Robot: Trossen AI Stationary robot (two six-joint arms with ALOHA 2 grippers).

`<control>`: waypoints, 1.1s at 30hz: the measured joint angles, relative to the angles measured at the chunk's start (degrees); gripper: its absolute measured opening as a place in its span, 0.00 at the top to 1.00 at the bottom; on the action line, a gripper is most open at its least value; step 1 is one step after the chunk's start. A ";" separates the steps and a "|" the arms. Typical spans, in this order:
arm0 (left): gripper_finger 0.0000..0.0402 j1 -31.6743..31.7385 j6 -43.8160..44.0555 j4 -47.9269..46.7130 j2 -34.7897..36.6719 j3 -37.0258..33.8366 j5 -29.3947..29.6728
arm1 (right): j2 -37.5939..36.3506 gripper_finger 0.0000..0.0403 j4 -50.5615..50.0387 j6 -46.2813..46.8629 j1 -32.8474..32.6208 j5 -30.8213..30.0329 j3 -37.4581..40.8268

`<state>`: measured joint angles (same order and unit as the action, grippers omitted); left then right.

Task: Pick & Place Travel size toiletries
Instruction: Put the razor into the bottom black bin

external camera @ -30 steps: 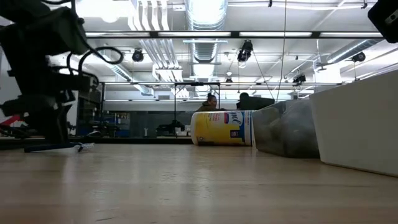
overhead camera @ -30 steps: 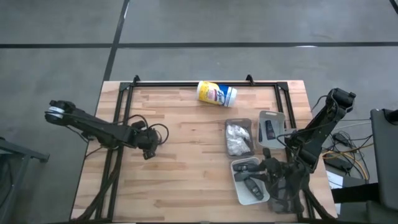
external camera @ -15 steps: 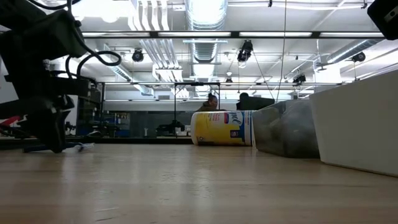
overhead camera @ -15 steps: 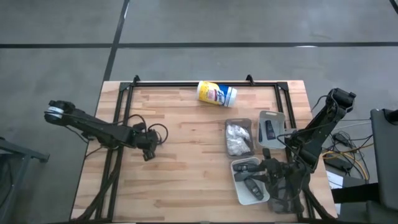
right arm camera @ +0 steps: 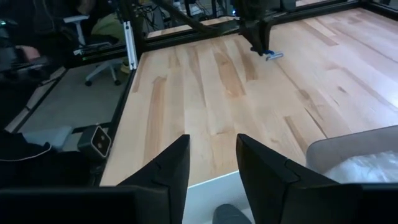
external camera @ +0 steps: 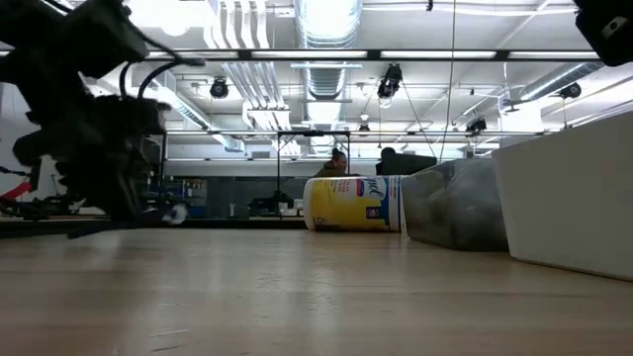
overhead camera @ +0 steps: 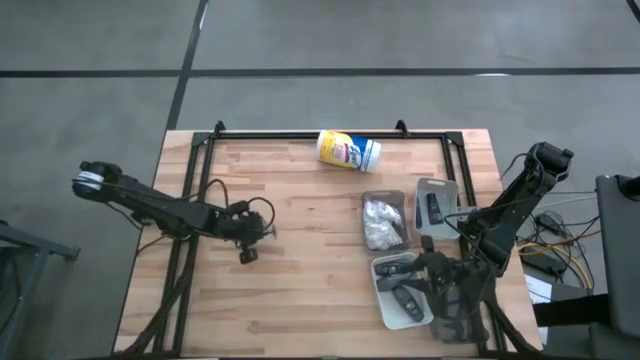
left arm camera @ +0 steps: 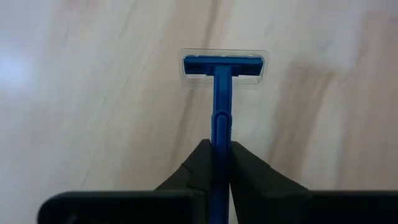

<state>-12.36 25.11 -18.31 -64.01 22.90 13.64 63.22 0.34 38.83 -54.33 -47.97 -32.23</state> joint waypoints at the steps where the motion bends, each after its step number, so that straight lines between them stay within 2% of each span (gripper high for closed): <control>1: 0.90 0.00 -0.95 2.05 0.00 0.00 -0.19 | 0.00 0.68 0.01 0.00 0.25 -0.01 0.00; 5: 0.86 0.00 -5.00 9.68 0.00 0.01 -0.88 | 0.00 0.65 0.00 0.02 1.24 -0.06 0.00; 12: 0.90 0.00 -10.34 18.90 0.00 0.04 -0.98 | 0.00 0.61 0.00 0.04 2.82 -0.15 0.00; 21: 0.89 0.00 -15.05 30.31 -0.54 0.09 -0.78 | 0.00 0.55 -0.02 -0.04 5.80 -0.17 0.00; 27: 0.89 0.00 -18.78 40.79 -3.14 0.11 -0.76 | 0.00 0.52 -0.04 -0.42 8.27 -0.16 0.29; 33: 0.89 0.00 -21.66 53.97 -8.84 0.11 -0.74 | 0.00 0.51 -0.02 -0.52 10.71 -0.15 0.42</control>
<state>-12.36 3.45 35.66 -72.85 23.00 12.91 63.22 0.32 38.30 -43.62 -48.12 -31.81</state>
